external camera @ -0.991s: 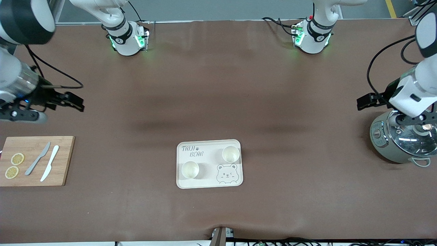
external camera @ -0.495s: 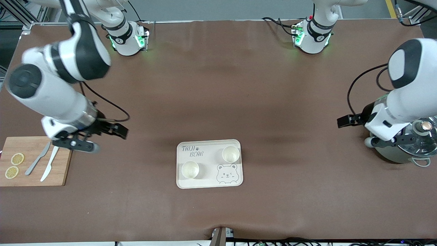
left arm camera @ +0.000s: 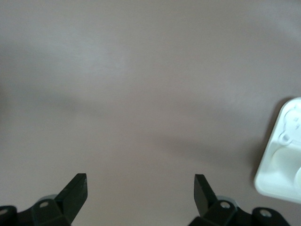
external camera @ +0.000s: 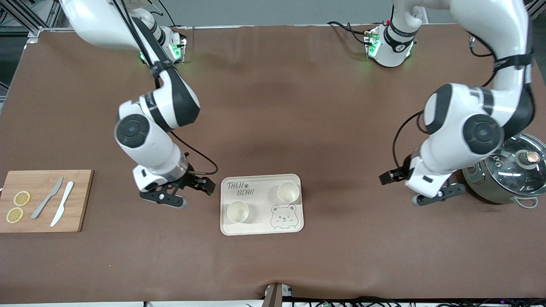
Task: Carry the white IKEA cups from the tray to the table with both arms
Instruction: 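Move the left gripper and the right gripper toward the white tray, then grasp one white cup with each gripper on the tray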
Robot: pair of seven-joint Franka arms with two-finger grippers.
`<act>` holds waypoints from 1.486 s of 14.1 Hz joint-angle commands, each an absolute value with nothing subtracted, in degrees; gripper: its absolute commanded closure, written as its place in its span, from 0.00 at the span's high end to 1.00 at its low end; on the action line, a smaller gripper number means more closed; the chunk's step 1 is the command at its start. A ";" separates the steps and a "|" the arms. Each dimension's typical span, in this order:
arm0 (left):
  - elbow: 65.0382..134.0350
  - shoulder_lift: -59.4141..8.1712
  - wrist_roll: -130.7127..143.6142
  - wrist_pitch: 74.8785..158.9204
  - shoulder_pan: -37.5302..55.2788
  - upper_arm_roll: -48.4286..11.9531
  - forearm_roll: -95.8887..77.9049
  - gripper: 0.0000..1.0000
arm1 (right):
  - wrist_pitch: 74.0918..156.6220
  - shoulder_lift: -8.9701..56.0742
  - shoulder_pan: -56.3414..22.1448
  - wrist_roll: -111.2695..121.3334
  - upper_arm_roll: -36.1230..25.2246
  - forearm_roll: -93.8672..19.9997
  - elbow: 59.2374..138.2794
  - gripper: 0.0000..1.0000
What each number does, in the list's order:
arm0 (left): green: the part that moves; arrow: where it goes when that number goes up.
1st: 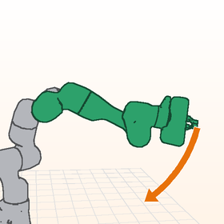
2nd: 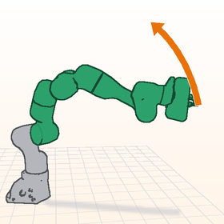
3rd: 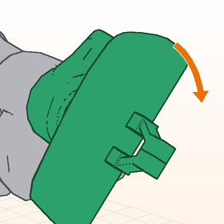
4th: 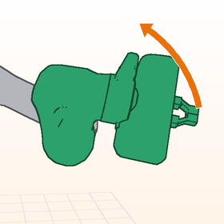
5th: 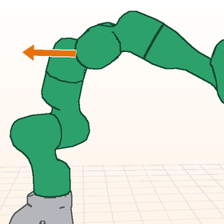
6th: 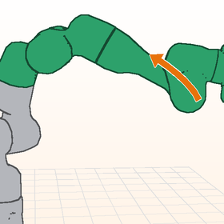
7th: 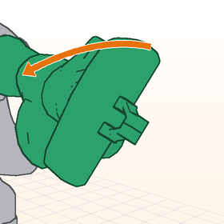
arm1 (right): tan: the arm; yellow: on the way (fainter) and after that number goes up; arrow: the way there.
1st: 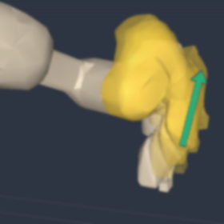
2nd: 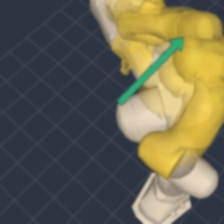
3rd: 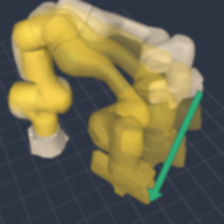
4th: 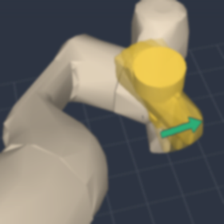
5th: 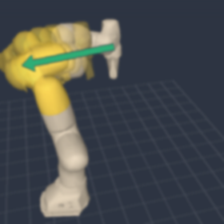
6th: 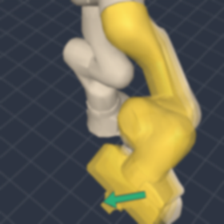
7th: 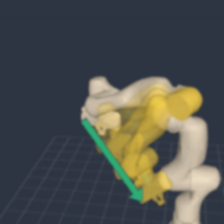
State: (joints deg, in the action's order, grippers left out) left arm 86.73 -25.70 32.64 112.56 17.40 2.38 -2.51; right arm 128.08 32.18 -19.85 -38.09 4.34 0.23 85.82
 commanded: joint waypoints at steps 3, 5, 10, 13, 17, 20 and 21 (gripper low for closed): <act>78.06 -33.56 44.71 114.95 22.40 2.81 -3.25 1.00 | 130.94 38.84 -21.53 -40.60 3.87 0.79 80.07 1.00; 77.43 -34.89 49.11 117.76 24.51 2.90 -3.16 1.00 | 134.28 40.51 -21.97 -40.61 3.87 0.79 80.07 1.00; 72.78 -40.42 59.13 121.02 30.14 3.25 -2.99 1.00 | 139.56 44.55 -22.15 -40.43 3.78 1.14 79.28 1.00; 72.51 -42.62 62.57 125.23 32.95 3.43 -2.90 1.00 | 141.59 46.40 -22.15 -40.43 3.78 1.14 78.75 1.00; 70.93 -46.49 65.12 127.62 36.47 4.04 -2.90 1.00 | 143.43 48.25 -22.85 -40.52 3.52 1.23 78.05 1.00; 70.23 -48.77 65.92 128.84 38.41 5.27 -2.90 1.00 | 144.23 49.30 -22.85 -40.52 3.43 1.32 77.61 1.00; 70.14 -49.48 65.92 129.72 38.41 5.27 -2.90 1.00 | 144.32 49.39 -22.85 -40.52 3.43 1.32 77.61 1.00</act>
State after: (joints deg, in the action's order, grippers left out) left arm 72.60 -47.18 65.19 128.74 37.64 4.05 -2.52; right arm 144.20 47.94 -22.24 -39.28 4.11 0.32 79.80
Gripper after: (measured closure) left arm 0.000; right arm 0.000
